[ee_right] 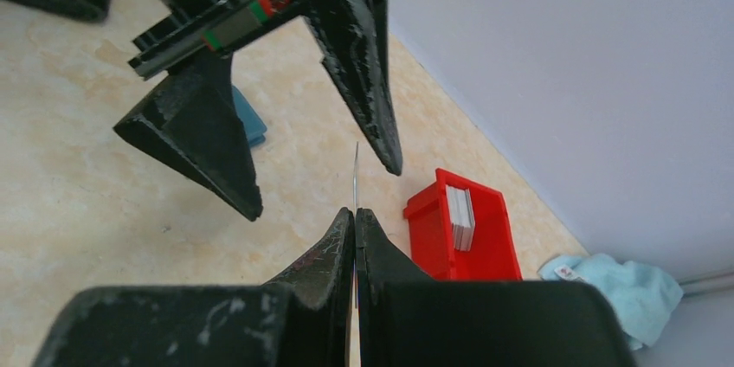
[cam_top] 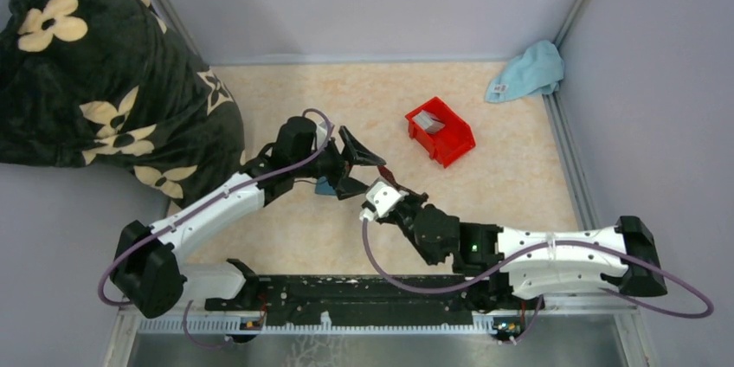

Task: Put the credit cards into the card holder
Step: Pick up the credit card from the storage box.

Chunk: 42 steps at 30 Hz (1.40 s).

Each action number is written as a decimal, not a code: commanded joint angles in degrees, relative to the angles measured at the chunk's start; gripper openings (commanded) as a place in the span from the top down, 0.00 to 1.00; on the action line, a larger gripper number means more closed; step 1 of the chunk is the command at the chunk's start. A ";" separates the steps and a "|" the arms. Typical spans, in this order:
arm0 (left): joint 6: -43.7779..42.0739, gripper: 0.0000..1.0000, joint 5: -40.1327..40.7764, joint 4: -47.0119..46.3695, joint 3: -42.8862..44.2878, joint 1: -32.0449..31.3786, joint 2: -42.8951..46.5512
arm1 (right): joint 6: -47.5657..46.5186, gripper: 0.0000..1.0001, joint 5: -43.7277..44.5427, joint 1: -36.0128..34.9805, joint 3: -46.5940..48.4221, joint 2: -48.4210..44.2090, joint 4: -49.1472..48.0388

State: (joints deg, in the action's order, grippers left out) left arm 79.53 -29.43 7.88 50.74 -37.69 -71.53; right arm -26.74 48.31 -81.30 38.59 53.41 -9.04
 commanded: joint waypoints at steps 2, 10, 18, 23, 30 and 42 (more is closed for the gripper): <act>2.70 0.10 -3.62 -4.67 -0.11 0.43 -0.95 | -5.89 1.00 4.06 -3.61 0.39 3.15 -6.61; 5.25 0.36 -4.37 -8.89 -3.55 0.43 1.15 | -8.54 1.00 4.73 -5.38 0.51 5.60 -8.77; 7.61 0.54 -5.21 -12.56 -6.47 0.43 2.55 | -10.78 1.00 4.94 -6.80 0.79 7.59 -8.75; 7.64 0.65 -5.15 -12.62 -6.23 0.43 2.71 | -11.75 1.00 5.41 -7.91 0.28 7.59 -7.76; 7.87 1.00 -6.65 -15.30 -7.05 0.41 1.92 | -12.50 1.00 6.92 -8.88 0.17 8.28 -6.40; -3.96 1.00 4.07 -16.48 -9.13 2.41 1.19 | 14.95 0.56 9.29 -8.88 5.58 6.17 7.56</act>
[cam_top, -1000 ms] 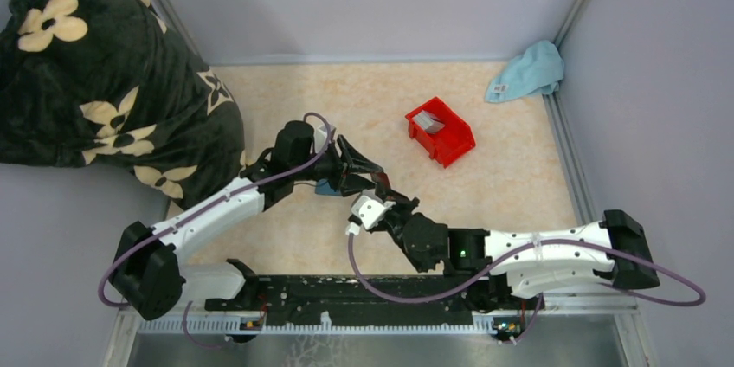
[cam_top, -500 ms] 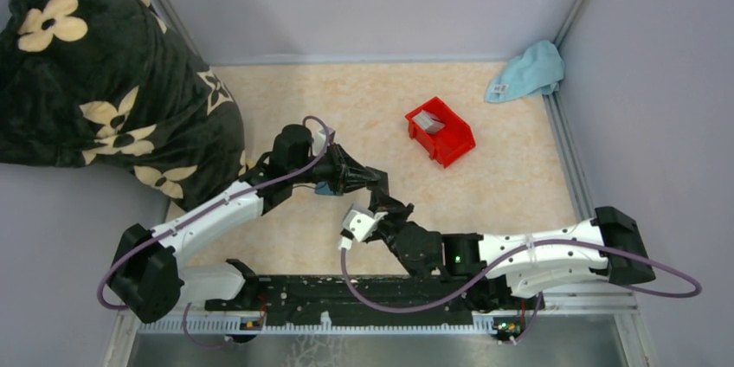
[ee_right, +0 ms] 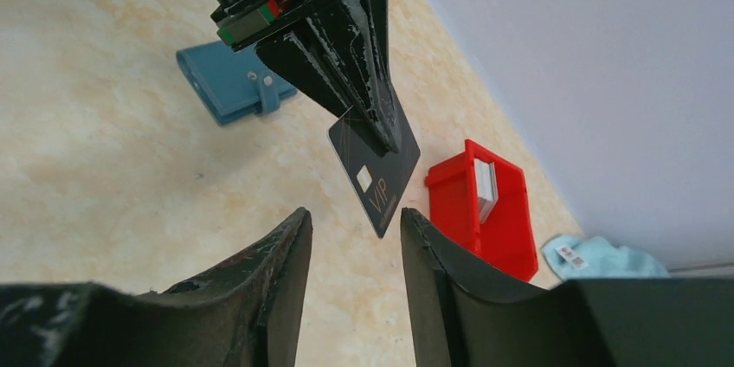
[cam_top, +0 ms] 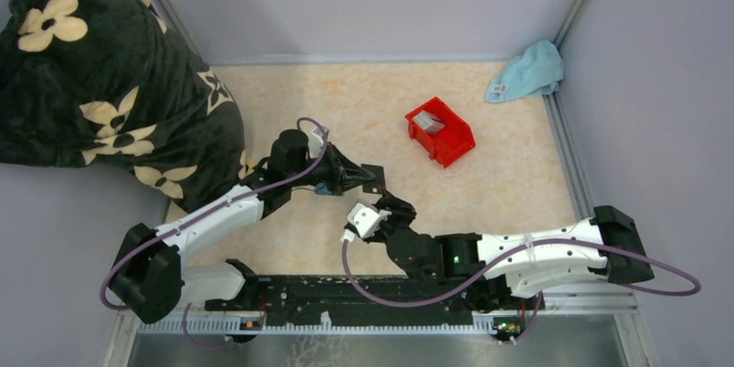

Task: Put the credit cards into the card holder
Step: Pick up the credit card from the storage box.

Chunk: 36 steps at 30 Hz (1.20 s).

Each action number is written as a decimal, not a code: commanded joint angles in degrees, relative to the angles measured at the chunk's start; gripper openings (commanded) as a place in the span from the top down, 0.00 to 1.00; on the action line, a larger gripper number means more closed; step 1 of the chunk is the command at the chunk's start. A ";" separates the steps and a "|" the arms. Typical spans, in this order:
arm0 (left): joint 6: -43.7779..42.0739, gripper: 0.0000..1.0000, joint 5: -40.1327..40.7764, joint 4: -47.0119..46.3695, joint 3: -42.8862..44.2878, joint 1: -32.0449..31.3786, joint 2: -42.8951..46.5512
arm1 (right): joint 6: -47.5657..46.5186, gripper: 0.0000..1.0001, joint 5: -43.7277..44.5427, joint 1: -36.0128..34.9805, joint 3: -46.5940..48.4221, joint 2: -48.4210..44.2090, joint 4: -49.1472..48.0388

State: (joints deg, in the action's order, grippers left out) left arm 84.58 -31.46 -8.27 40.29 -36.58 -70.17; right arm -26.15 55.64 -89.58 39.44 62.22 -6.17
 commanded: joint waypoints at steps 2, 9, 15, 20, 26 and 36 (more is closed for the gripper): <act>-13.32 1.00 8.99 0.71 1.36 1.82 -0.30 | 19.00 0.48 1.89 -0.55 4.83 -3.34 5.12; -24.37 1.00 9.03 -6.63 -3.29 4.79 -1.48 | 34.88 0.44 -1.45 6.42 4.47 -5.65 5.24; -30.33 1.00 3.29 -18.58 -8.98 6.58 -1.77 | 48.56 0.44 -20.67 22.44 0.05 -11.22 0.78; -30.40 1.00 -5.31 -30.84 -10.13 7.61 -4.92 | 58.45 0.44 -38.04 35.01 -3.61 -11.91 -3.04; -25.54 1.00 -12.31 -44.37 -10.44 7.93 -9.81 | 66.10 0.44 -52.02 43.80 -8.32 -9.69 -11.18; -15.76 1.00 -18.93 -62.55 -11.62 9.89 -17.44 | 73.48 0.44 -62.00 46.88 -12.63 -5.20 -22.81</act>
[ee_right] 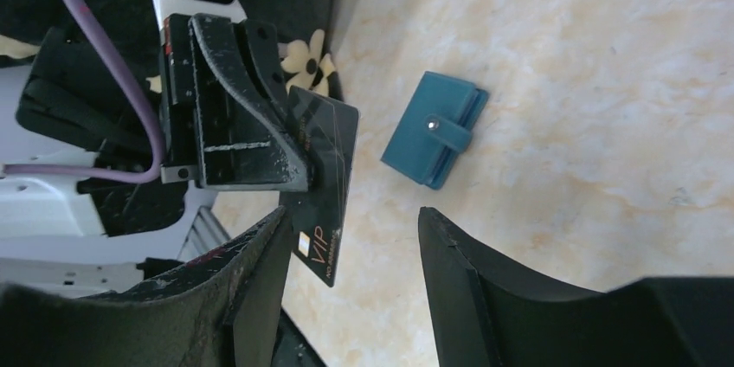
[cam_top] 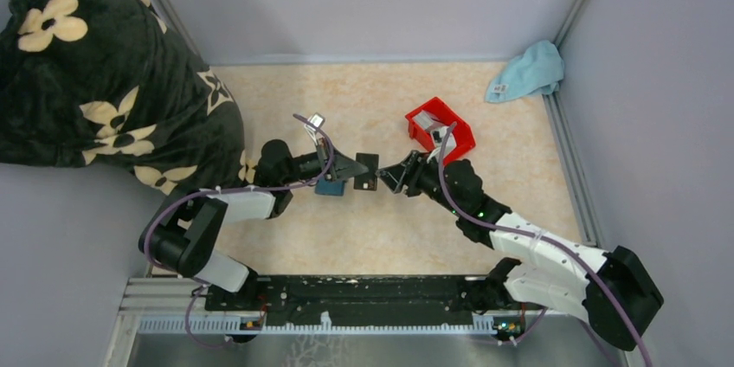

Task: Put the credit cards into the card holder
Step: Pick up the credit card from the storage box.

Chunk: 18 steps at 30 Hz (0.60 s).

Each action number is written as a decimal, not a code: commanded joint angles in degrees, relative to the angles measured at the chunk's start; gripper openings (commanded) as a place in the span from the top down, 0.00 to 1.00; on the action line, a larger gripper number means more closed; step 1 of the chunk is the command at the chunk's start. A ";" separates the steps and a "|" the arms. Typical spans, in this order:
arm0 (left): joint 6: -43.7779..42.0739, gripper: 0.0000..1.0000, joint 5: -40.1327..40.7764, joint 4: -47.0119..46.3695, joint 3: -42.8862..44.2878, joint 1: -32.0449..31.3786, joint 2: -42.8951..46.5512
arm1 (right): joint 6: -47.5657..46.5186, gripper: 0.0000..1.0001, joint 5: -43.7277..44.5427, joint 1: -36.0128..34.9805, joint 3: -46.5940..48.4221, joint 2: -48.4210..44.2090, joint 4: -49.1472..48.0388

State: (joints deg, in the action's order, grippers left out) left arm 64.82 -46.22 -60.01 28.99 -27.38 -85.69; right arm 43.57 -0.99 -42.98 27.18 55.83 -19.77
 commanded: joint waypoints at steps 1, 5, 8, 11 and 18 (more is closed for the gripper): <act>4.41 1.00 -4.41 -11.57 -0.26 0.80 -2.43 | 4.09 0.44 -6.03 0.35 -0.46 1.69 -10.03; 5.47 1.00 -5.36 -13.09 0.55 0.84 -3.95 | 5.08 0.45 -7.62 0.41 -1.01 3.44 -12.18; 5.72 1.00 -5.53 -13.37 0.95 0.94 -4.53 | 5.44 0.48 -8.55 0.44 -1.39 4.32 -13.78; 6.53 1.00 -6.01 -14.70 1.43 0.95 -5.66 | 5.92 0.52 -9.57 0.45 -1.84 5.63 -15.86; 12.63 1.00 -7.37 -23.90 1.75 1.13 -9.70 | 7.45 0.64 -12.17 1.01 -3.48 8.03 -22.04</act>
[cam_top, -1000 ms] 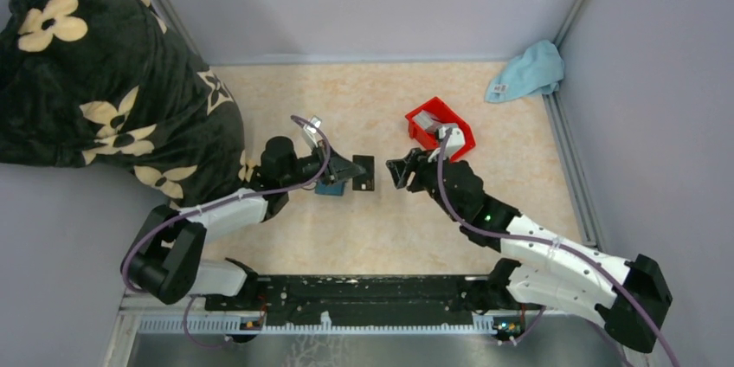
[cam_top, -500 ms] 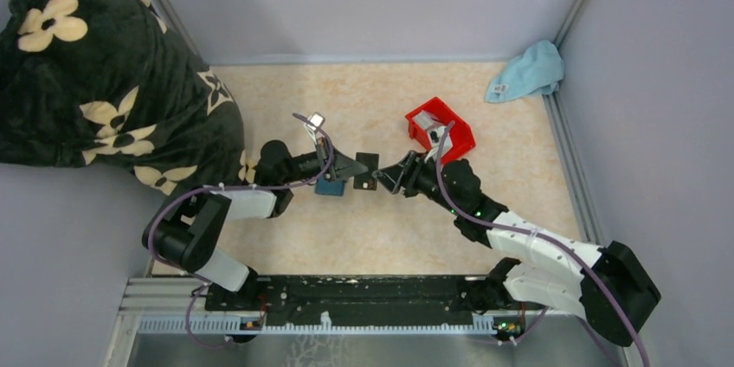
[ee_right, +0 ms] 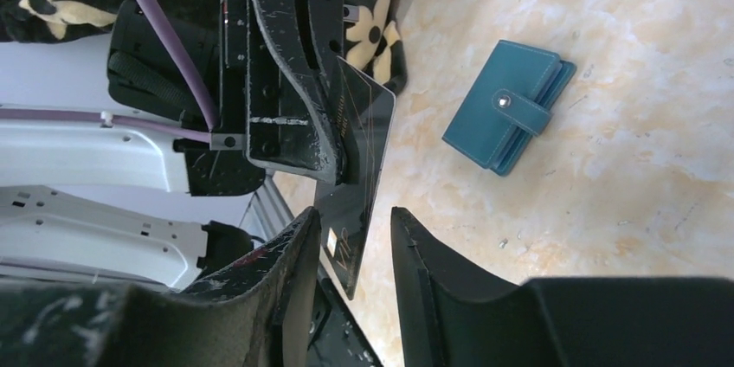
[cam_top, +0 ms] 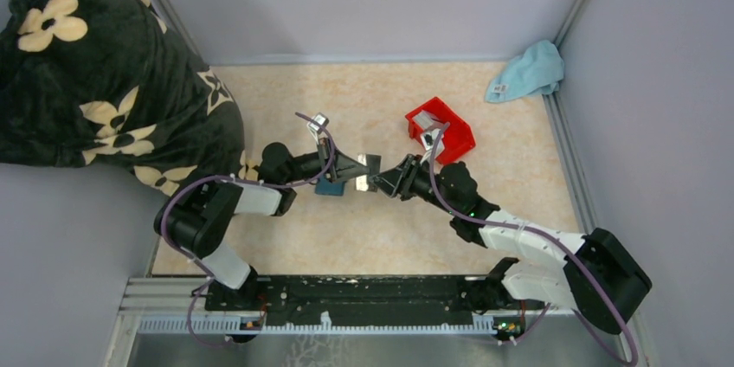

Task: Put the credit cards into the card holder
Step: Pick up the credit card from the storage box.

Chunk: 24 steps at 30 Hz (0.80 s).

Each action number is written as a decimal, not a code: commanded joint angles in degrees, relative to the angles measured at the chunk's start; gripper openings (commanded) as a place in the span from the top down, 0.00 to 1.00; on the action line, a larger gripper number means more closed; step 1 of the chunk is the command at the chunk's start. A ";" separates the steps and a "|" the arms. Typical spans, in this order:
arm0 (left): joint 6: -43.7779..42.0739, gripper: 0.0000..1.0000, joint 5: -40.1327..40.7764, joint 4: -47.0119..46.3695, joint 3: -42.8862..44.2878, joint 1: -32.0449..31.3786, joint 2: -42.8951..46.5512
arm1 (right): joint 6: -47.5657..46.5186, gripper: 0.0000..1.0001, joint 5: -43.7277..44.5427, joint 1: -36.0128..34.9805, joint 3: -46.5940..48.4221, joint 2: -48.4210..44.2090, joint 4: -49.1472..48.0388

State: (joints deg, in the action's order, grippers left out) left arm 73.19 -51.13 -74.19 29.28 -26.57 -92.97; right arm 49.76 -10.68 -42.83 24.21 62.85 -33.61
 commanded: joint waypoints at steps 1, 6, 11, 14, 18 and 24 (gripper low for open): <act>5.33 1.00 -2.66 -11.44 1.53 0.30 -3.13 | 1.30 0.66 -2.77 0.93 -0.70 1.25 -8.64; 9.44 1.00 -3.82 -17.13 2.04 0.35 -6.21 | 2.15 0.79 -5.28 1.58 -1.48 2.98 -14.95; 10.02 1.00 -4.23 -17.77 1.39 0.40 -6.41 | 3.19 1.00 -8.29 1.79 -0.72 6.35 -20.04; 8.67 0.95 -3.65 -13.81 0.69 1.06 -5.06 | 3.92 1.00 -8.91 1.78 -0.33 7.02 -21.27; 1.61 0.72 -0.62 -0.01 -0.46 2.64 -0.58 | 3.22 1.00 -8.46 1.78 0.36 6.00 -18.50; -17.24 0.47 16.61 39.01 1.86 3.49 14.10 | 0.56 1.00 -6.50 1.71 4.07 4.18 -8.89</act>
State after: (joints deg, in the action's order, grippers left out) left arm 69.95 -47.37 -61.19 29.15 -23.70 -86.61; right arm 52.95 -17.69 -40.97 22.98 69.34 -45.84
